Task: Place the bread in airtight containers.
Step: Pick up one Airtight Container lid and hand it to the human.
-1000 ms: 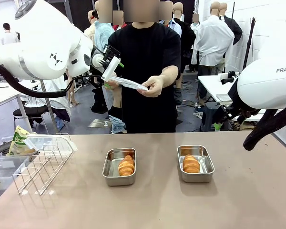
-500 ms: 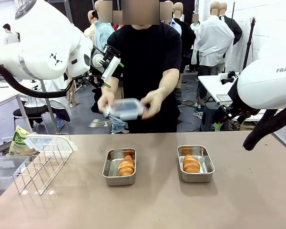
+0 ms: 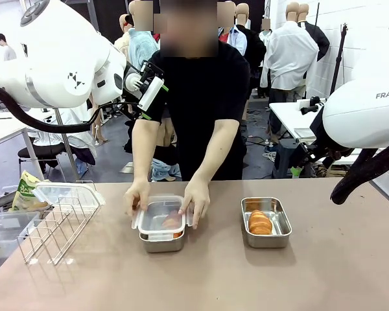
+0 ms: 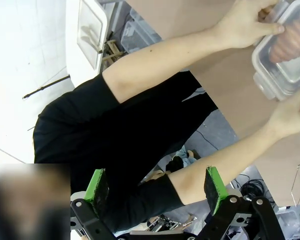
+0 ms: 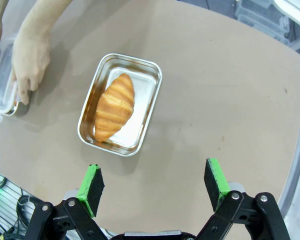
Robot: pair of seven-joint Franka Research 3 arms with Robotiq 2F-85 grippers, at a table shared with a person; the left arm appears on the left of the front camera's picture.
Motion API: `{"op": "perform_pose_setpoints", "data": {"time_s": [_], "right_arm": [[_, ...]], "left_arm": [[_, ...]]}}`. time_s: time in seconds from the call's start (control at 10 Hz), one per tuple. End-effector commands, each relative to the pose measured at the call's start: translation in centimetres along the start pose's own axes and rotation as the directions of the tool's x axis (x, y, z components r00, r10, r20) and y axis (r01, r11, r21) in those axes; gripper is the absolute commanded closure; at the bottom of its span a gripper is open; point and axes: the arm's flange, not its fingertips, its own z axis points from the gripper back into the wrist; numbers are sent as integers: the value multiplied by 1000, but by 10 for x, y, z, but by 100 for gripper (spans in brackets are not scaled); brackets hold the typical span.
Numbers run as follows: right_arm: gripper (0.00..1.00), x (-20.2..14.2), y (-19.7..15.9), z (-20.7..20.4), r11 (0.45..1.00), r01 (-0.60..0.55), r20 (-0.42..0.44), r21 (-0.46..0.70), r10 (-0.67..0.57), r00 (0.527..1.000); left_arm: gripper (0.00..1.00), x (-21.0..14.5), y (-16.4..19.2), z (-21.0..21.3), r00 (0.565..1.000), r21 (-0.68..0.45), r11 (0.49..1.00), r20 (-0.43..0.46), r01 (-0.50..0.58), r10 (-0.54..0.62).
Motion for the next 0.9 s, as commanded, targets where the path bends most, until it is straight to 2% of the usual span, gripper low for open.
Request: {"op": "perform_pose_setpoints", "data": {"time_s": [0.0, 0.5, 0.6, 0.8], "right_arm": [[0, 0, -1, 0, 1000, 0, -2, -1, 0, 1000], [0, 0, -1, 0, 1000, 0, -2, -1, 0, 1000], [0, 0, -1, 0, 1000, 0, -2, -1, 0, 1000], [0, 0, -1, 0, 1000, 0, -2, -1, 0, 1000]], "left_arm": [[0, -1, 0, 0, 1000, -1, 1000, -6, 8, -8], [0, 0, 0, 0, 1000, 0, 1000, 0, 0, 0], [0, -6, -15, 18, 1000, -54, 998, -7, 30, -30], [0, -36, -65, 55, 997, -217, 975, -65, -47, 33]]}}
